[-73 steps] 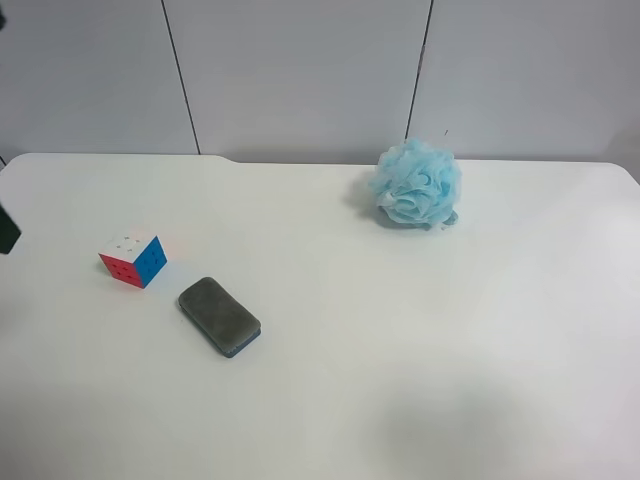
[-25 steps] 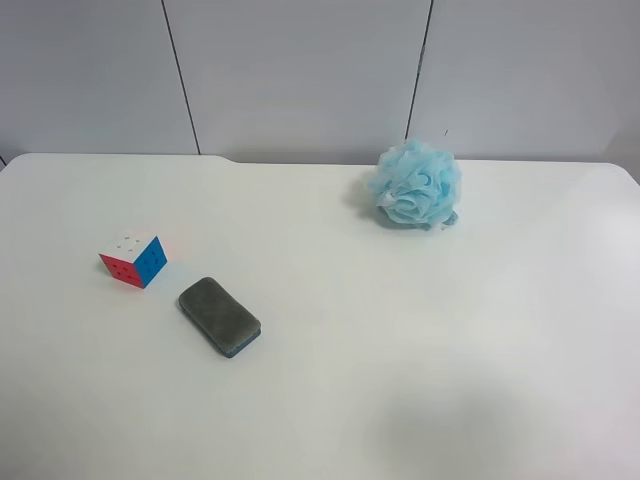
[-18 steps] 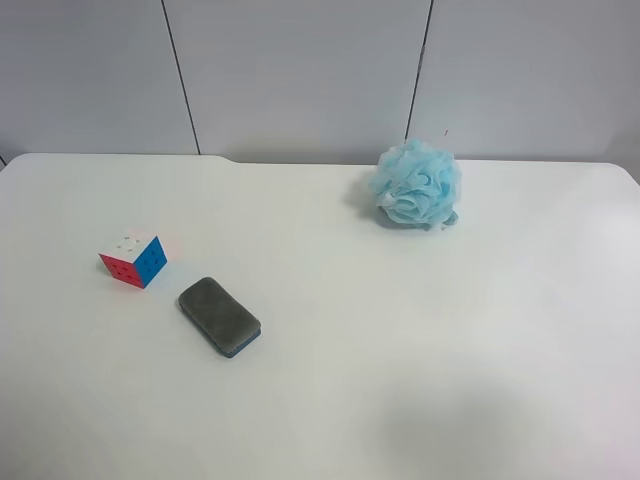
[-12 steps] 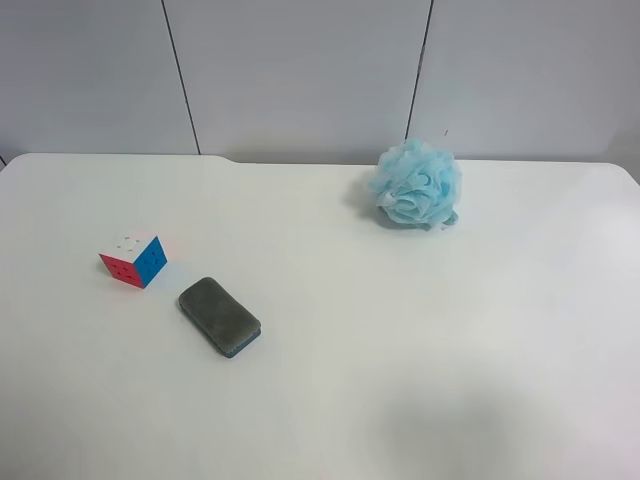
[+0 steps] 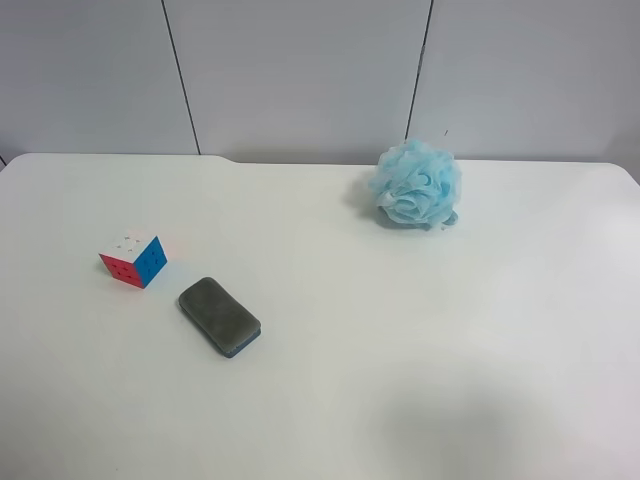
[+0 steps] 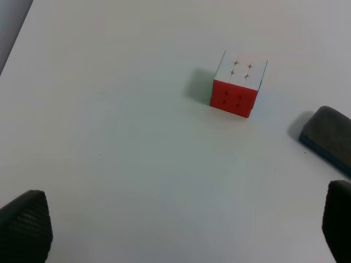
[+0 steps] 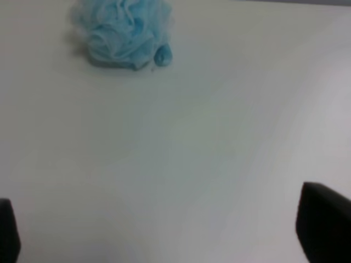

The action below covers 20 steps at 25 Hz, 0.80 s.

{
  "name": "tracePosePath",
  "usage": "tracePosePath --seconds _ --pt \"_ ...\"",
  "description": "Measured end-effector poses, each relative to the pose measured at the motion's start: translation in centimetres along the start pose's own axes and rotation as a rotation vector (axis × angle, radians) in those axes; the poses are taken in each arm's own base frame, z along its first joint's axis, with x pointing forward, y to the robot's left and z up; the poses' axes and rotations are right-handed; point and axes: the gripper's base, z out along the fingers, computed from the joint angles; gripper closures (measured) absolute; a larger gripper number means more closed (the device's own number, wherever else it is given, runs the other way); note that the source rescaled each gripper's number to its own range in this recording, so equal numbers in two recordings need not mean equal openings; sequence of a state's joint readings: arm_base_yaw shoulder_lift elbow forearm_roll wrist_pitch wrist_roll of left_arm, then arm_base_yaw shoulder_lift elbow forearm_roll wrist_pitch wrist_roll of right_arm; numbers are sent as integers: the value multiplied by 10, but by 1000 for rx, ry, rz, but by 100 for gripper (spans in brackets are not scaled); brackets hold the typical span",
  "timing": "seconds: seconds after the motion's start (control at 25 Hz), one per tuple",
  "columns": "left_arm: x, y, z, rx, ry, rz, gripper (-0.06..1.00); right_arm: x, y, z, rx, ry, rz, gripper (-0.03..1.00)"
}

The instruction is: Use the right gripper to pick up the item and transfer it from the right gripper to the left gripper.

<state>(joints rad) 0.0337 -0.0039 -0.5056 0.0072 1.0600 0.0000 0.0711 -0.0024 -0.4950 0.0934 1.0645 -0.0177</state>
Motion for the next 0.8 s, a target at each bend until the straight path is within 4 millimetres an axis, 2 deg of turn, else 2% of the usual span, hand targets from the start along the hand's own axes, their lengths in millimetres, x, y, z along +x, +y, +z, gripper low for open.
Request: tracePosePath --seconds 0.8 --pt "0 0 0 -3 0 2 -6 0 0 0 0 0 0 -3"
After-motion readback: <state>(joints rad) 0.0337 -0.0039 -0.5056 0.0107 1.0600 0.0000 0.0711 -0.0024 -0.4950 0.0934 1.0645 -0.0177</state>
